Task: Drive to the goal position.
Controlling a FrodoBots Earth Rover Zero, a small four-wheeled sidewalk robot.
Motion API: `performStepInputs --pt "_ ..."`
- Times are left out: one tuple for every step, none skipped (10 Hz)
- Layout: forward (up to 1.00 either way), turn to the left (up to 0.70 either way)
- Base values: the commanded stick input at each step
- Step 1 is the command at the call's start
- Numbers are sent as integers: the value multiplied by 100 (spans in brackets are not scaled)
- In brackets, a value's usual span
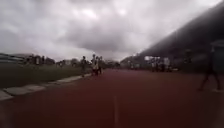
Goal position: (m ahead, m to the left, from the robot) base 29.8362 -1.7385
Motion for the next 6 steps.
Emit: performStepInputs --pt "50 2" --pt "50 2" --pt "50 2" --pt "50 2" --pt "50 2" --pt "50 2"
